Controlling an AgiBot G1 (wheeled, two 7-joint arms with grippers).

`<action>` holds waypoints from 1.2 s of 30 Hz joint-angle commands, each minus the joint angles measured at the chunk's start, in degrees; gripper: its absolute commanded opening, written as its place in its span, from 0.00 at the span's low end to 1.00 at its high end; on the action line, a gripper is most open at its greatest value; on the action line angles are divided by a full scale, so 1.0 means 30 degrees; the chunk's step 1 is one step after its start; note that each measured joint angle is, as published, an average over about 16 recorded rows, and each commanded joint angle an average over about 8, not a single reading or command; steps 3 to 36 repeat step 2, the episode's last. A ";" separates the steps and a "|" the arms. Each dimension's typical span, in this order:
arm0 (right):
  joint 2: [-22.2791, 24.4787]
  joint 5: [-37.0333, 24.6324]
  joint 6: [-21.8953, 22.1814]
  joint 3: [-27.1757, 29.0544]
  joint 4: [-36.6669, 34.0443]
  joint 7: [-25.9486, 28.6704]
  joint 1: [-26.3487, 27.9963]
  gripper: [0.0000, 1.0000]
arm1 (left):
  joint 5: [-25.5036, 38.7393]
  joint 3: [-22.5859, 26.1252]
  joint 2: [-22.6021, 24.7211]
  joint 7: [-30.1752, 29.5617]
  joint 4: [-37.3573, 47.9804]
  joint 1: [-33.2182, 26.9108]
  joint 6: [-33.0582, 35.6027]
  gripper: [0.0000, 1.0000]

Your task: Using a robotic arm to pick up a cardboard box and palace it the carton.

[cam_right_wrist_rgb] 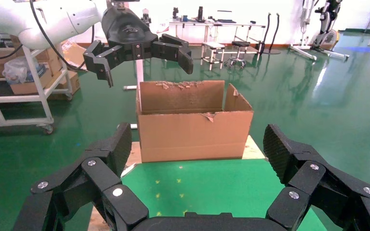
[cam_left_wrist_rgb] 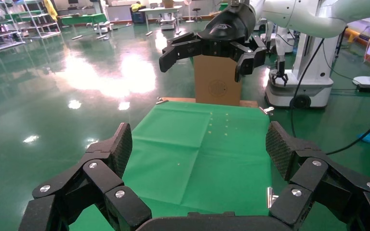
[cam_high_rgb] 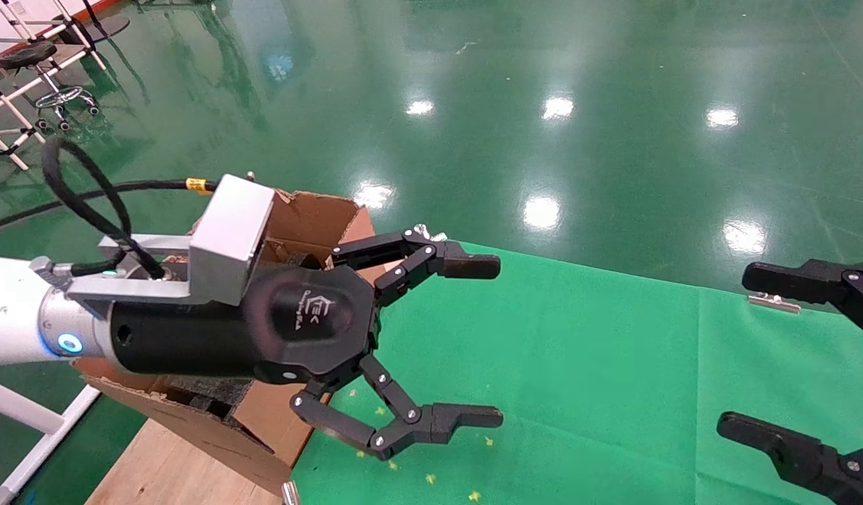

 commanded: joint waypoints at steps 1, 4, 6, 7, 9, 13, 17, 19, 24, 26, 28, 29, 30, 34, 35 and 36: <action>0.0000 0.0000 0.0000 0.0000 0.0000 0.0000 0.0000 1.00 | 0.0028 0.0037 0.0005 -0.0034 0.0059 -0.0042 -0.0001 1.00; 0.0000 0.0000 0.0000 0.0000 0.0000 0.0000 0.0000 1.00 | 0.0032 0.0042 0.0005 -0.0038 0.0066 -0.0047 -0.0002 1.00; 0.0000 0.0000 0.0000 0.0000 0.0000 0.0000 0.0000 1.00 | 0.0032 0.0042 0.0005 -0.0038 0.0066 -0.0047 -0.0002 1.00; 0.0000 0.0000 0.0000 0.0000 0.0000 0.0000 0.0000 1.00 | 0.0032 0.0042 0.0005 -0.0038 0.0066 -0.0047 -0.0002 1.00; 0.0000 0.0000 0.0000 0.0000 0.0000 0.0000 0.0000 1.00 | 0.0032 0.0042 0.0005 -0.0038 0.0066 -0.0047 -0.0002 1.00; 0.0000 0.0000 0.0000 0.0000 0.0000 0.0000 0.0000 1.00 | 0.0032 0.0042 0.0005 -0.0038 0.0066 -0.0047 -0.0002 1.00; 0.0000 0.0000 0.0000 0.0000 0.0000 0.0000 0.0000 1.00 | 0.0032 0.0042 0.0005 -0.0038 0.0066 -0.0047 -0.0002 1.00; 0.0000 0.0000 0.0000 0.0000 0.0000 0.0000 0.0000 1.00 | 0.0032 0.0042 0.0005 -0.0038 0.0066 -0.0047 -0.0002 1.00; 0.0000 0.0000 0.0000 0.0000 0.0000 0.0000 0.0000 1.00 | 0.0032 0.0042 0.0005 -0.0038 0.0066 -0.0047 -0.0002 1.00; 0.0000 0.0000 0.0000 0.0000 0.0000 0.0000 0.0000 1.00 | 0.0032 0.0042 0.0005 -0.0038 0.0066 -0.0047 -0.0002 1.00; 0.0000 0.0000 0.0000 0.0000 0.0000 0.0000 0.0000 1.00 | 0.0032 0.0042 0.0005 -0.0038 0.0066 -0.0047 -0.0002 1.00; 0.0000 0.0000 0.0000 0.0000 0.0000 0.0000 0.0000 1.00 | 0.0032 0.0042 0.0005 -0.0038 0.0066 -0.0047 -0.0002 1.00; 0.0000 0.0000 0.0000 0.0000 0.0000 0.0000 0.0000 1.00 | 0.0032 0.0042 0.0005 -0.0038 0.0066 -0.0047 -0.0002 1.00; 0.0000 0.0000 0.0000 0.0000 0.0000 0.0000 0.0000 1.00 | 0.0032 0.0042 0.0005 -0.0038 0.0066 -0.0047 -0.0002 1.00; 0.0000 0.0000 0.0000 0.0000 0.0000 0.0000 0.0000 1.00 | 0.0032 0.0042 0.0005 -0.0038 0.0066 -0.0047 -0.0002 1.00; 0.0000 0.0000 0.0000 0.0000 0.0000 0.0000 0.0000 1.00 | 0.0032 0.0042 0.0005 -0.0038 0.0066 -0.0047 -0.0002 1.00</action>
